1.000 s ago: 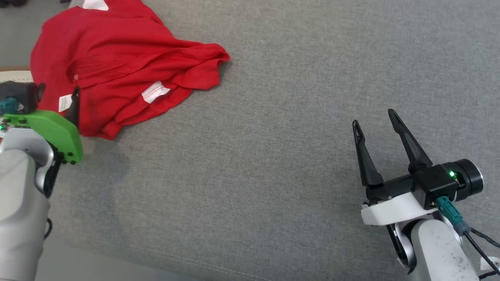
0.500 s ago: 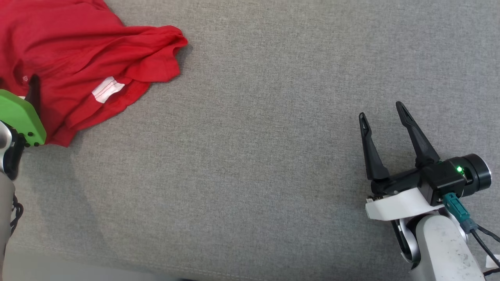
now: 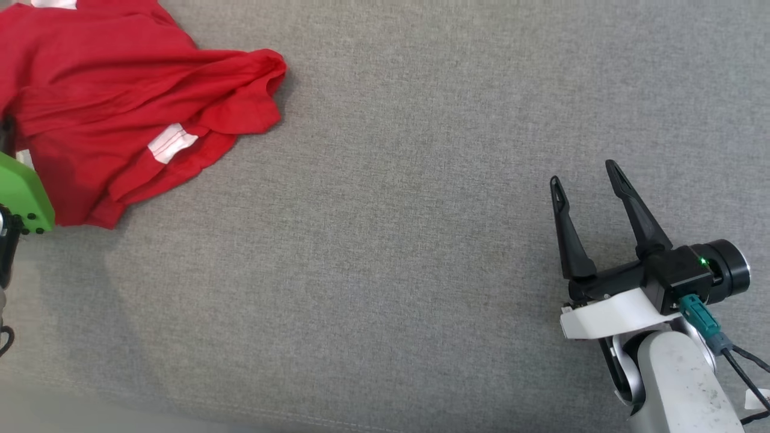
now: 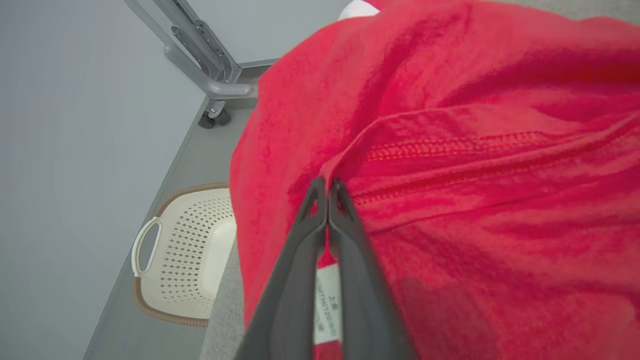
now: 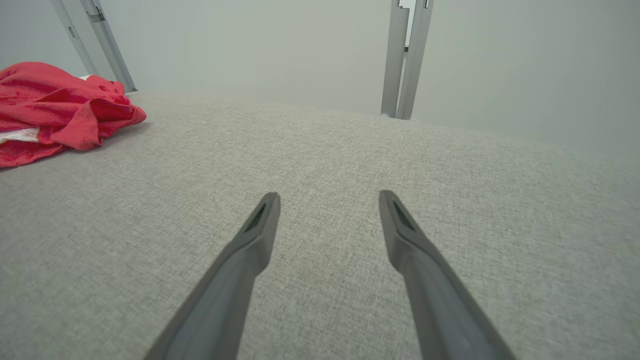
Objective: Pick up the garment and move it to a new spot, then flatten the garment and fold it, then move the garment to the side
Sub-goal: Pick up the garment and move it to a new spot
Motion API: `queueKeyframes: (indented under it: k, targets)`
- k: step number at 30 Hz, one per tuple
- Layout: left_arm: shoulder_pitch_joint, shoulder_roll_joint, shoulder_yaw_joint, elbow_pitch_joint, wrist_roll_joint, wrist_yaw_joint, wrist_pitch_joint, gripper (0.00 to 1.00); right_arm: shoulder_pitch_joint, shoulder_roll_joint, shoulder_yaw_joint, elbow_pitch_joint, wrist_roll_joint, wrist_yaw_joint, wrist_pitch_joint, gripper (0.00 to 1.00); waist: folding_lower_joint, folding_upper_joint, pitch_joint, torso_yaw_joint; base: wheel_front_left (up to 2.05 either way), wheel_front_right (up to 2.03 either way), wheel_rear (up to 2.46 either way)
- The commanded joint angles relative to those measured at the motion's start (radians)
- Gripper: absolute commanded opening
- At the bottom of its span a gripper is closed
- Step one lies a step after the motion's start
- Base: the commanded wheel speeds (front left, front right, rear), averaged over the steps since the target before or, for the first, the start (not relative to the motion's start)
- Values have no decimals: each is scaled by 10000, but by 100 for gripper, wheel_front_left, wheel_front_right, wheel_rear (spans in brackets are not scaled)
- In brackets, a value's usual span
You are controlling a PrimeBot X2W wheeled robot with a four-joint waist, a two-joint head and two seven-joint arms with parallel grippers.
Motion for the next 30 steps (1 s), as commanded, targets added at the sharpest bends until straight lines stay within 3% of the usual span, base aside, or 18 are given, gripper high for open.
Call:
queueKeyframes:
  k: [1,9,18,23,30]
  targets:
    - [-118,131,-101,61,-19,-19,-216,0,-33,-39,11,66,124,-13,-30,100,0,0,-370,67,0,0,0]
    - [-492,615,-246,-860,710,288,-1520,0,182,-37,126,349,670,-13,-30,100,0,0,-1608,177,0,0,0]
    - [485,1344,1082,-6673,2444,1379,-1530,0,564,-37,135,560,1312,-13,-30,100,0,0,-2896,28,0,0,0]
    - [980,1182,2031,-9357,3146,1776,-1528,0,687,-37,100,598,1580,-13,-30,100,0,0,-3347,-225,0,0,0]
    - [1529,761,2620,-10862,3472,1523,-1526,0,683,-34,18,562,1694,-14,-30,100,0,0,-3615,-775,0,0,0]
